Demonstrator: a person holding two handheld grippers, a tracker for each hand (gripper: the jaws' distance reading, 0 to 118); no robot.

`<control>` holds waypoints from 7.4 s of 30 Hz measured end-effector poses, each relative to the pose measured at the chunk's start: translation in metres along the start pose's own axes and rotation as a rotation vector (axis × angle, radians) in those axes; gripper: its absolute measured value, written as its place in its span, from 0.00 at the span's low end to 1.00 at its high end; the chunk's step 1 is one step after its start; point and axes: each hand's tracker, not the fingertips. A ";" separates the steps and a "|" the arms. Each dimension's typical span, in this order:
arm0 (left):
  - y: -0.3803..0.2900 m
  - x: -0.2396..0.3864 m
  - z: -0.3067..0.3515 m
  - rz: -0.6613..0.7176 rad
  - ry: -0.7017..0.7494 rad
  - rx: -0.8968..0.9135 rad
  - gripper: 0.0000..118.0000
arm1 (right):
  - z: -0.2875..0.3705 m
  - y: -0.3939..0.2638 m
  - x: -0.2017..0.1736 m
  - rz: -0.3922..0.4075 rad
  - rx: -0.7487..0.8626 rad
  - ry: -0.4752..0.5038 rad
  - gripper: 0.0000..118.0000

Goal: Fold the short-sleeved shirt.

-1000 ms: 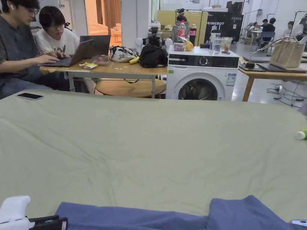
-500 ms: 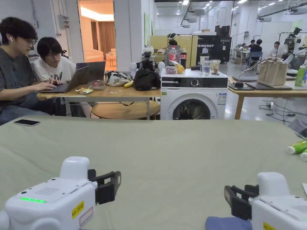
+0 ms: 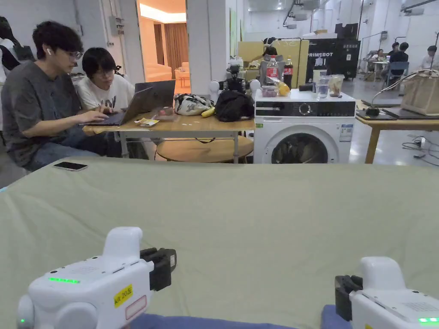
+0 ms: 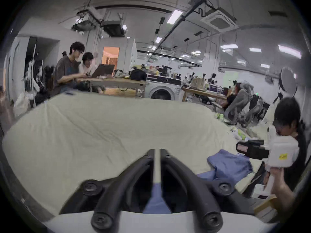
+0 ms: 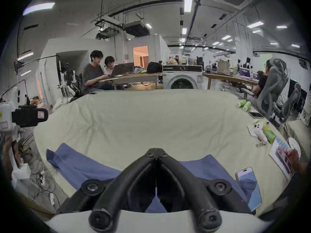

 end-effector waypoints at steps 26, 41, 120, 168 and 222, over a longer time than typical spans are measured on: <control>-0.107 -0.159 -0.026 0.828 -0.102 -0.136 0.02 | 0.017 -0.016 0.018 -0.041 -0.042 0.106 0.00; -0.040 -0.020 -0.049 0.241 -0.182 -0.281 0.03 | 0.026 -0.017 0.008 -0.094 -0.033 0.169 0.00; -0.068 0.090 -0.148 0.379 -0.463 -0.387 0.01 | 0.073 -0.056 0.076 -0.291 -0.048 0.060 0.00; -0.092 -0.014 -0.104 0.591 -0.400 -0.351 0.18 | -0.027 -0.040 -0.024 -0.087 -0.268 0.280 0.00; 0.043 0.123 0.007 -0.185 0.200 0.369 0.00 | 0.057 0.070 0.012 0.088 0.332 -0.148 0.00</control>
